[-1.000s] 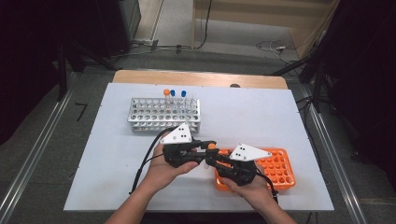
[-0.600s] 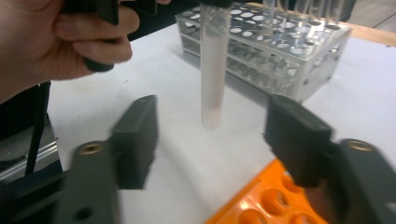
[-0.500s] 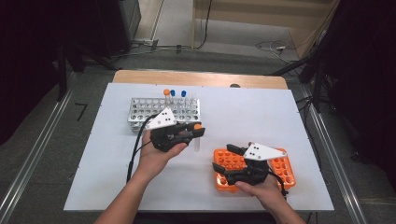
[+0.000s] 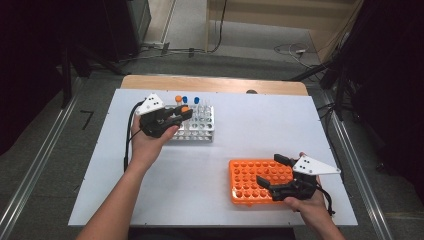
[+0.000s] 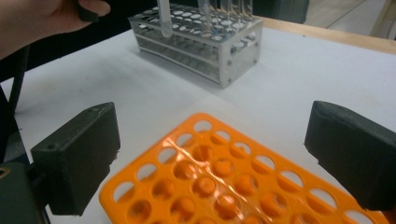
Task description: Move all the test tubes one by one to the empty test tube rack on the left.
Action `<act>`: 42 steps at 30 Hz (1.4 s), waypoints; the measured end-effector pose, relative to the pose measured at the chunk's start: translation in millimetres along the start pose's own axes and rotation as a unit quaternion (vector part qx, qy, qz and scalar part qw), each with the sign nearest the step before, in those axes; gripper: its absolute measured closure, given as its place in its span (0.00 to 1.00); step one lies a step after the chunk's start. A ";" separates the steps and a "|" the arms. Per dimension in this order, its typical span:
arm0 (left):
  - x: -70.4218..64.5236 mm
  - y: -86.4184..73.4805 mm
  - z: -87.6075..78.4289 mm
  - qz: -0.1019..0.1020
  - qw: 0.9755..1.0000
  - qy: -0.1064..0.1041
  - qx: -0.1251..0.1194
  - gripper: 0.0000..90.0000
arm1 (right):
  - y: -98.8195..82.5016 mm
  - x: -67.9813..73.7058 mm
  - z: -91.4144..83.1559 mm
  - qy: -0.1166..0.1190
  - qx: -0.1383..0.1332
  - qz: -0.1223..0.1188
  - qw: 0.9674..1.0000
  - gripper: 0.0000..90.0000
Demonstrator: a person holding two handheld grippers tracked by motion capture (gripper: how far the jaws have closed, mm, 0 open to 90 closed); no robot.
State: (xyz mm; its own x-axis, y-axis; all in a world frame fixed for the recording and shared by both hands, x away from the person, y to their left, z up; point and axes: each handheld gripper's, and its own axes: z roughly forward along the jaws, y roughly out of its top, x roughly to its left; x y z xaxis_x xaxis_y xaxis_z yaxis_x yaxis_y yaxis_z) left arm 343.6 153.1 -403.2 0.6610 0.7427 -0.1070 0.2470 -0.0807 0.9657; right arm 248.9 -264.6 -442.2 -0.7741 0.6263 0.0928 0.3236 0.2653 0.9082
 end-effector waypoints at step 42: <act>76.9 -10.9 37.3 -0.050 0.991 0.125 -0.005 0.79 | -30.2 -21.5 -24.0 -0.023 0.013 0.016 1.000 0.02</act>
State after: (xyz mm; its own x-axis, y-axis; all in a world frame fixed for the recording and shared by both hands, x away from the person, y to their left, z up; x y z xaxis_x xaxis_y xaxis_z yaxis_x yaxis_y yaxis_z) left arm 418.3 186.3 -430.9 0.4370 0.8883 -0.1409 0.2940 0.0070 0.9558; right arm 242.7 -303.7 -461.9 -0.7366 0.6685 0.1027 0.3633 0.2630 0.8938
